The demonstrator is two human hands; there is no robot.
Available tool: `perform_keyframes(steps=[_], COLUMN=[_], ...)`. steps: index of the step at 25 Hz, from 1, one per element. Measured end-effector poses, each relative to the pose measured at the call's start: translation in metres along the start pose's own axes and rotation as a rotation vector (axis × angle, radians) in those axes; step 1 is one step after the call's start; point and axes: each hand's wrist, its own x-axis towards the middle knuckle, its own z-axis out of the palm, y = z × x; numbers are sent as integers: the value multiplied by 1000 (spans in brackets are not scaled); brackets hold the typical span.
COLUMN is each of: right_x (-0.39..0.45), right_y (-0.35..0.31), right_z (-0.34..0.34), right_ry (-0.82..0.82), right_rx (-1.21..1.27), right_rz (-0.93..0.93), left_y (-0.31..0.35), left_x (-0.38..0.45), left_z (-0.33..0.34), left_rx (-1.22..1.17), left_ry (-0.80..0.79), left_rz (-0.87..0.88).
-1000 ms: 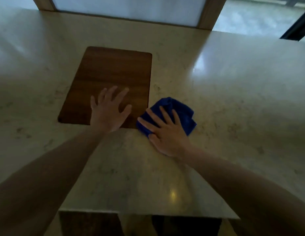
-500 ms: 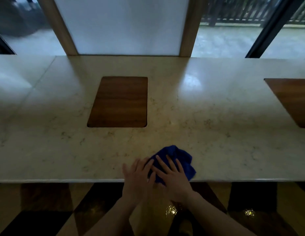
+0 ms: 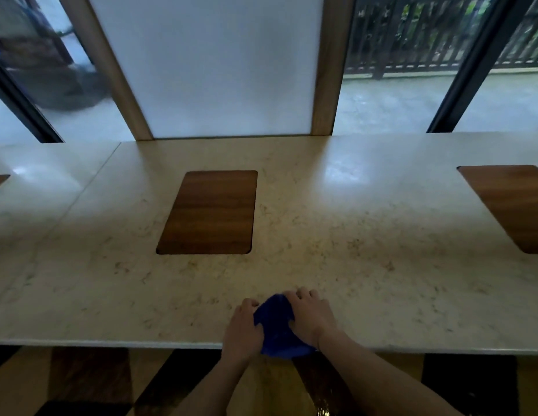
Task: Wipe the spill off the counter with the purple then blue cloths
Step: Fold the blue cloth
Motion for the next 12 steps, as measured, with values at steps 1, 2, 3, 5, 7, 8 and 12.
perform_keyframes(steps=[1, 2, 3, 5, 7, 8, 12], right_x=[-3, -9, -15, -26, -44, -54, -114], right_y=[2, 5, 9, 16, 28, 35, 74], right_z=[1, 0, -3, -12, -34, -47, -108], right_ry=[8, 14, 15, -26, -35, -5, 243], right_rx=[29, 79, 148, 317, 442, 499, 818], right_rz=[-3, -1, 2, -6, 17, 33, 65], left_y=[-1, 0, 4, 12, 28, 39, 120], left_x=[-3, -8, -12, -17, -18, -18, -16], left_z=[-3, -7, -12, -24, -35, -40, -41], left_rx=[8, 19, 24, 21, 0, -25, -160], left_ry=[-10, -22, -37, -52, -24, 2, 82], left_rz=[19, 50, 85, 147, 220, 263, 524])
